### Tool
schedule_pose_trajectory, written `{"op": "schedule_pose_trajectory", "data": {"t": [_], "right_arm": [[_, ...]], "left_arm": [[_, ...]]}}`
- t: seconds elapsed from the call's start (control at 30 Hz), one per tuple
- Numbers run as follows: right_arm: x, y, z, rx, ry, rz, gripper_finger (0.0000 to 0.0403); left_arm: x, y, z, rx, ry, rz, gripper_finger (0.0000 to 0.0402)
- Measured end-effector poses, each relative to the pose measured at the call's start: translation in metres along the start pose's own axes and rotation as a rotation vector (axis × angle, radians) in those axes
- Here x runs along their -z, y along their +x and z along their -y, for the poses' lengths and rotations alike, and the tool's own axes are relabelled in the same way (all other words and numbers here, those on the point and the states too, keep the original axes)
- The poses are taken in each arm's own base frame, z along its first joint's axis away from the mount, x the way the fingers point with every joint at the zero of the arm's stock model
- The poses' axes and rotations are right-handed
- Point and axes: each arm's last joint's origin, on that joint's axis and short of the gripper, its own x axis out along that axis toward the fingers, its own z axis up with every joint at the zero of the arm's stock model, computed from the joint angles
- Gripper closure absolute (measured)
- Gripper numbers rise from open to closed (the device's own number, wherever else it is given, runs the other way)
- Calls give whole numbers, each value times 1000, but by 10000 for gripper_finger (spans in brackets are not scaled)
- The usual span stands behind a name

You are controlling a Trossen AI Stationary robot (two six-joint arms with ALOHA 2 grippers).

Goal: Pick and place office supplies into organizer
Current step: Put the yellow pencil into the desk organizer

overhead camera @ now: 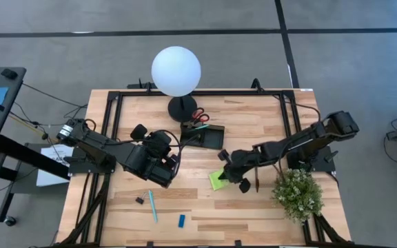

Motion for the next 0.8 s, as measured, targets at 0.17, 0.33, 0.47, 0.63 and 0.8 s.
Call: {"op": "schedule_pose_trajectory", "data": {"t": [0.17, 0.33, 0.47, 0.63, 0.8], "right_arm": [[-17, -13, 10, 77, 13, 149, 402], [-11, -22, 5, 24, 68, 58, 402], [2, -25, -3, -52, 231, -93, 402], [14, -24, -10, -94, 246, -224, 402], [16, -18, -8, -90, 232, -222, 403]], "left_arm": [[0, 0, 0, 0, 0, 0, 301], [1, 0, 1, 17, 0, -38, 301], [1, -1, 1, 18, 1, -39, 301], [1, -1, 0, 10, 1, -21, 301], [1, 0, 0, 10, -15, -21, 301]]}}
